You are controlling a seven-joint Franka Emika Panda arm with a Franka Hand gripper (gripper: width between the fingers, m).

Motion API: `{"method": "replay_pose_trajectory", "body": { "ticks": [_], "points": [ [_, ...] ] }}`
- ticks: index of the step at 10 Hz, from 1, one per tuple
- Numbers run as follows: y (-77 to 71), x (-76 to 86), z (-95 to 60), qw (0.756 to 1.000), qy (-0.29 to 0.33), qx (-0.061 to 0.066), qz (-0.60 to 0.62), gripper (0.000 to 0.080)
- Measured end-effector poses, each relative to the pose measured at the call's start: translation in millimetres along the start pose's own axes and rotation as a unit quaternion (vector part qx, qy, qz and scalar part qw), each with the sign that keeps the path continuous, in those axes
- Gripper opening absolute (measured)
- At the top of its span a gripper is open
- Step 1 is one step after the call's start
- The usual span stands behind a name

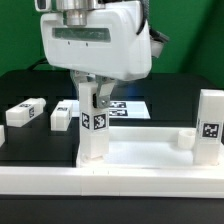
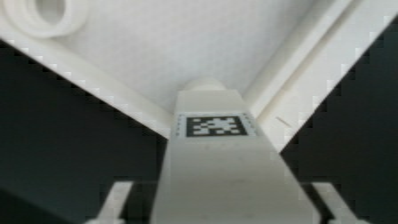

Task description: Assemble desk

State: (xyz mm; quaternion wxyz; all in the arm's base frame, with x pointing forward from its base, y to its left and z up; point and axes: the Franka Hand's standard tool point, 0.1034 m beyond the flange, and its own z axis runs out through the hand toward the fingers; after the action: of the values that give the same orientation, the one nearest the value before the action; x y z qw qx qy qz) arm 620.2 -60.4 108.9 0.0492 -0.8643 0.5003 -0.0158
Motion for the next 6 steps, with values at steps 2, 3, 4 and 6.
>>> {"method": "replay_pose_trajectory", "body": {
  "ticks": [2,3,4,6],
  "points": [
    [-0.8,-1.0,0.1,1.000,-0.001,0.001,0.029,0.0290],
    [-0.9,-1.5,0.4,1.000,0.000,0.000,0.012,0.0393],
    [-1.2,-3.0,1.5,1.000,0.000,-0.002,-0.007,0.0530],
    [-1.8,-3.9,2.0,0.996,0.002,-0.004,-0.095,0.0612]
  ]
}}
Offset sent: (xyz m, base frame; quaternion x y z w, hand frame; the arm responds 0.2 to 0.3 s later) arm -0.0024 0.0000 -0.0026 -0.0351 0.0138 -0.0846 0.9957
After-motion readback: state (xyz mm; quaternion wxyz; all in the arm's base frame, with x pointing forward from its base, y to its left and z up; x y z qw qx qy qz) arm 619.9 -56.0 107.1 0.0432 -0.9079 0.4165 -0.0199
